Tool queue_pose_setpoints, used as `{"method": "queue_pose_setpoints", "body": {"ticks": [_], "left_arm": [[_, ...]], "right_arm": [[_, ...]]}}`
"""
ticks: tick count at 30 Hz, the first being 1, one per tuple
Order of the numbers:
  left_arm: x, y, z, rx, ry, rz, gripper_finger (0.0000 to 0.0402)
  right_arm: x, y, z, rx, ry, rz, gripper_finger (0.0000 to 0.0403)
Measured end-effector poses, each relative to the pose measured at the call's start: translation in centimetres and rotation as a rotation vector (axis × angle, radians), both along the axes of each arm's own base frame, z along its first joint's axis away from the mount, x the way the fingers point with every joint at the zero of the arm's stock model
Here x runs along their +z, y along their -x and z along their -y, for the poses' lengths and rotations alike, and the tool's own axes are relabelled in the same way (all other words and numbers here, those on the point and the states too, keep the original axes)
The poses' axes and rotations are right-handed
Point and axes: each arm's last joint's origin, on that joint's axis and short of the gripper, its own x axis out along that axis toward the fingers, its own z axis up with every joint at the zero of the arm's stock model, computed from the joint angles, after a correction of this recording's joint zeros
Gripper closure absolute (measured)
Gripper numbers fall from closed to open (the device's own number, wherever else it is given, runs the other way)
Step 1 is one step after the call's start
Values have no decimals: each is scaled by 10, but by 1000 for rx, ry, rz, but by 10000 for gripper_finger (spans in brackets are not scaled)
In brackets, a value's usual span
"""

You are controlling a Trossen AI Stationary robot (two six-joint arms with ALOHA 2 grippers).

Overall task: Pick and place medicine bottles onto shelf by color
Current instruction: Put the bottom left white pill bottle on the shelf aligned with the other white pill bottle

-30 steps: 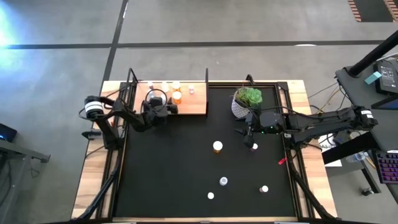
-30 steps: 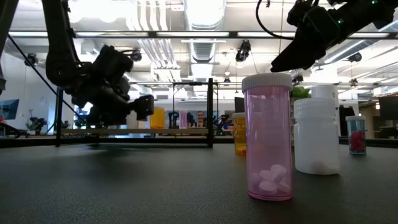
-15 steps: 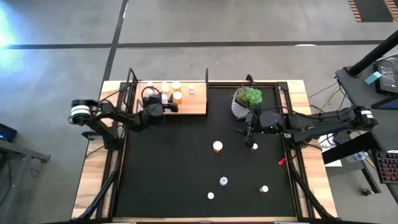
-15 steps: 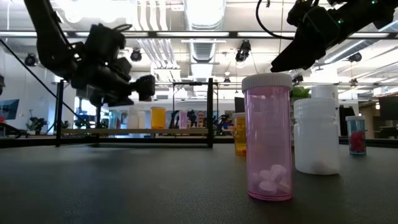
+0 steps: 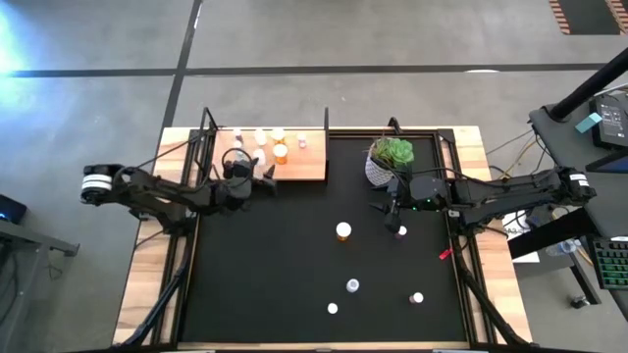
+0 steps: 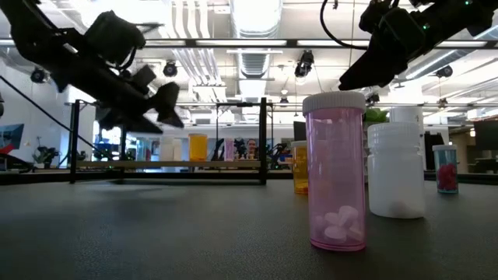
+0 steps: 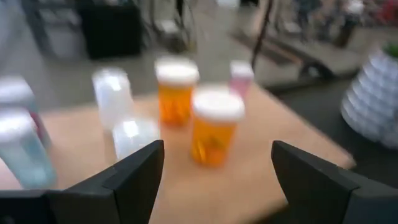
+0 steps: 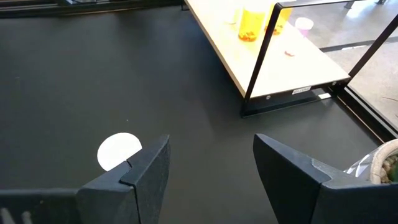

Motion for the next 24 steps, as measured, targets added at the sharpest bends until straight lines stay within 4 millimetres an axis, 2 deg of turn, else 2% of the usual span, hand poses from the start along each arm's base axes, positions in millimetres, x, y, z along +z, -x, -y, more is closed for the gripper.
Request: {"method": "queue_pose_setpoints", "body": {"ticks": [5, 13, 24], "left_arm": [[-9, 11, 2, -68, 192, -16, 121], [-14, 13, -14, 1, 205, -27, 121], [-26, 4, -33, 2, 205, -9, 121]], "right_arm": [[0, 0, 0, 0, 0, 0, 181], [0, 0, 0, 0, 0, 0, 181], [0, 0, 0, 0, 0, 0, 181]]}}
